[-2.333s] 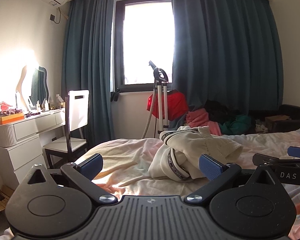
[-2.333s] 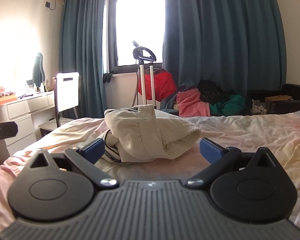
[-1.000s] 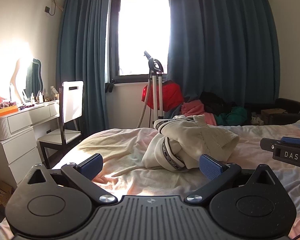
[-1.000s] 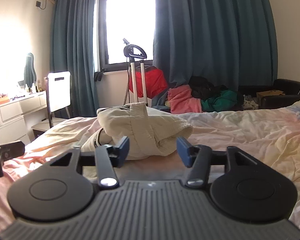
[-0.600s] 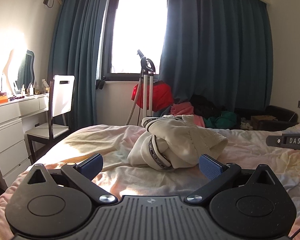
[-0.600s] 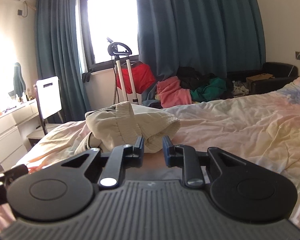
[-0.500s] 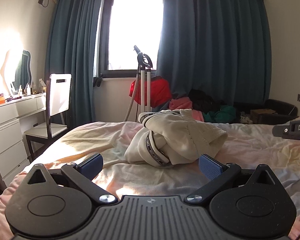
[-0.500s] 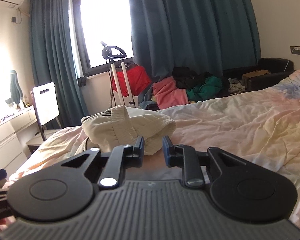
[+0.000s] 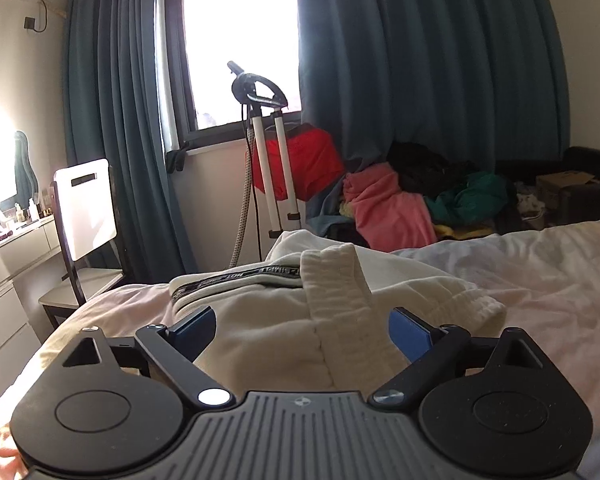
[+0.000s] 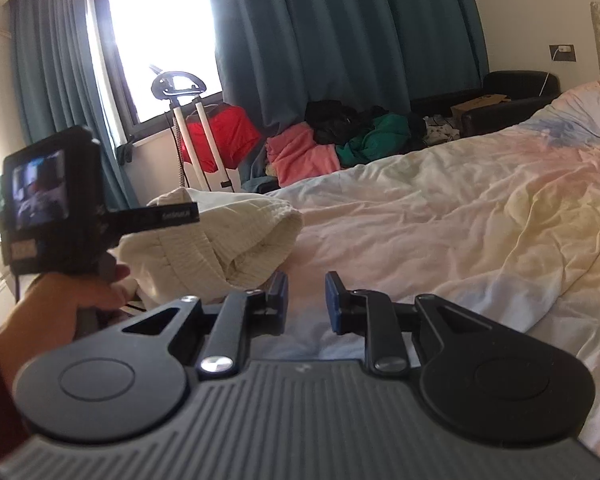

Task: Fold clothes

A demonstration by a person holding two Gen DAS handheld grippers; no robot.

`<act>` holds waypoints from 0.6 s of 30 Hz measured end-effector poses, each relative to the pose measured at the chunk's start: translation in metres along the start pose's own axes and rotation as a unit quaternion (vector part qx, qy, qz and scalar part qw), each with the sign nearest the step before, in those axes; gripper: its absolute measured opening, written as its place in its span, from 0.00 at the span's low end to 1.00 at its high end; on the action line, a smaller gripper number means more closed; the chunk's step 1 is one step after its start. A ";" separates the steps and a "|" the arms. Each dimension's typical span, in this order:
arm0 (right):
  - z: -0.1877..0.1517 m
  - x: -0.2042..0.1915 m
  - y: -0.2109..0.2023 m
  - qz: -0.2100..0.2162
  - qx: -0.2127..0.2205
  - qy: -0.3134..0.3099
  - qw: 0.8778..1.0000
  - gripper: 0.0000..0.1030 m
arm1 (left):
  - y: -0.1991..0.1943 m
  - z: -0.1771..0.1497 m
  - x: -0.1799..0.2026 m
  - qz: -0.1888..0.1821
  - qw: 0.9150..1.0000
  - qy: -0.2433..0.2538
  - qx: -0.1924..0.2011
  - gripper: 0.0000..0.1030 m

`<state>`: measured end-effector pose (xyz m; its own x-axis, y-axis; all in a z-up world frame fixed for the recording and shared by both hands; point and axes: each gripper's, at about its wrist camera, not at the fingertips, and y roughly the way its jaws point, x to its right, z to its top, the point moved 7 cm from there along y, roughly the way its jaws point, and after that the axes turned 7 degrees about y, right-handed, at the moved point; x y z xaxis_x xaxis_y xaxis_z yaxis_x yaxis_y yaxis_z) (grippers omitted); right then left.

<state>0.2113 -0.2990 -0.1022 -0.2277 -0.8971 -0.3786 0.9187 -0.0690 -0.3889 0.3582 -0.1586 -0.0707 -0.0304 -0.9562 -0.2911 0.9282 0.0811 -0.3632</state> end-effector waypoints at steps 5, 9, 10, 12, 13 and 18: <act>-0.009 0.012 0.036 -0.004 -0.023 0.018 1.000 0.23 | 0.059 0.011 0.010 0.041 0.999 0.024 -0.009 0.83; -0.016 0.015 0.054 -0.001 -0.039 0.029 0.999 0.23 | 0.069 0.011 0.007 0.042 0.999 0.028 0.004 0.65; -0.017 0.014 0.055 0.000 -0.039 0.028 0.999 0.23 | 0.065 0.011 0.006 0.038 0.999 0.029 0.012 0.60; -0.017 0.015 0.056 -0.002 -0.036 0.028 0.999 0.23 | 0.053 0.011 0.003 0.030 0.999 0.027 0.025 0.50; -0.016 0.016 0.057 -0.002 -0.034 0.030 0.999 0.23 | 0.042 0.011 -0.001 0.024 0.999 0.021 0.033 0.44; -0.010 0.016 0.048 -0.003 -0.012 0.025 1.000 0.23 | -0.028 0.010 -0.027 0.005 0.996 -0.008 0.085 0.29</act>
<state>0.2486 -0.3129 -0.1351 -0.2501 -0.8740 -0.4166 0.9092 -0.0641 -0.4115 0.3366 -0.1380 -0.0439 -0.0159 -0.9598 -0.2801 0.9779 0.0435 -0.2044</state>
